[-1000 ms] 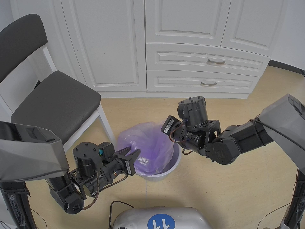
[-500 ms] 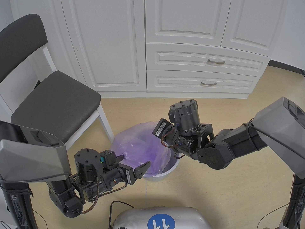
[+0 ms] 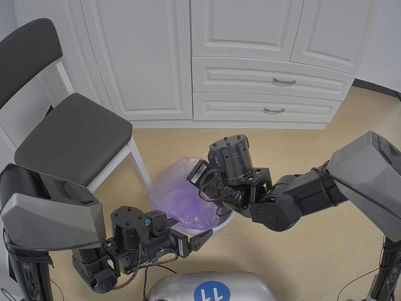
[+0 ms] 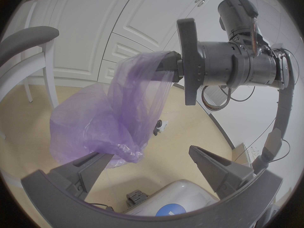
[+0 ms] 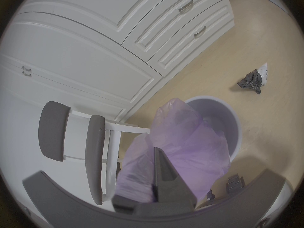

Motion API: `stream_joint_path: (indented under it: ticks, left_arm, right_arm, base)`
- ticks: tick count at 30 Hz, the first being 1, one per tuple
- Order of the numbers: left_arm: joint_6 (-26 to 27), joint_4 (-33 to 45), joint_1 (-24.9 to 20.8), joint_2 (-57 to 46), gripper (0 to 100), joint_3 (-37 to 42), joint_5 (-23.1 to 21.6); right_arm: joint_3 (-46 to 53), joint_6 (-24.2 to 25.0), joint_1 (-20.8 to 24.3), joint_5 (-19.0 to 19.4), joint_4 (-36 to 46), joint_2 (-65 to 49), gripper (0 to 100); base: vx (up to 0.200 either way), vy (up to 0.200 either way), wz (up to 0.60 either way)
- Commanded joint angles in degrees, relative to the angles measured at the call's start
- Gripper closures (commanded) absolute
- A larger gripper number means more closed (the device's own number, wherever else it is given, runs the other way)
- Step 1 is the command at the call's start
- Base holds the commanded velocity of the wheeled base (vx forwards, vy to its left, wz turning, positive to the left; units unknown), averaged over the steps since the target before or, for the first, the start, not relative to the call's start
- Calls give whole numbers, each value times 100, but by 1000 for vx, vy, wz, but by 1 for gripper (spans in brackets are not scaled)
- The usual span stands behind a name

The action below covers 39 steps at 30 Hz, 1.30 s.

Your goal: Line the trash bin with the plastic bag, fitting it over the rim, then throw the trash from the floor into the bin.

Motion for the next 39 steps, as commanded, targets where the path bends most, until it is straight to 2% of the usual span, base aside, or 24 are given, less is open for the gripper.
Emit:
stream_joint_path:
  ticks: [1,4,7,8,11,22,23,37,38,39]
  left_arm:
    - [-43,-4,-77,102,0,-120,9]
    - [-52,-4,-103,243,0,-314,71]
    - [-69,-4,-103,418,0,-525,343]
    - [-175,-4,-103,550,0,-718,677]
    - [-342,5,-112,708,0,-1026,1073]
    - [-447,5,-94,963,0,-1492,1512]
    - [-447,5,-94,972,100,-1483,1521]
    - [-447,5,-41,805,100,-1333,1495]
    - [-447,5,-33,779,100,-1307,1486]
    - [-447,5,-33,744,100,-1272,1477]
  right_arm:
    - [-12,24,118,-3,-16,27,100]
    - [-12,138,206,-12,10,-9,100]
    - [-12,155,232,-21,19,-44,100]
    - [-4,164,267,-38,28,-70,100]
    - [5,164,285,-64,28,-123,100]
    - [49,164,347,-91,28,-237,100]
    - [49,164,347,-91,28,-237,100]
    - [199,15,250,-117,-25,-307,100]
    - [243,-64,250,-117,-34,-334,0]
    - [322,-187,250,-108,-51,-395,0]
  base:
    - [0,0,0]
    - [0,0,0]
    - [0,0,0]
    - [0,0,0]
    - [0,0,0]
    - [0,0,0]
    - [0,0,0]
    - [0,0,0]
    - [0,0,0]
    - [0,0,0]
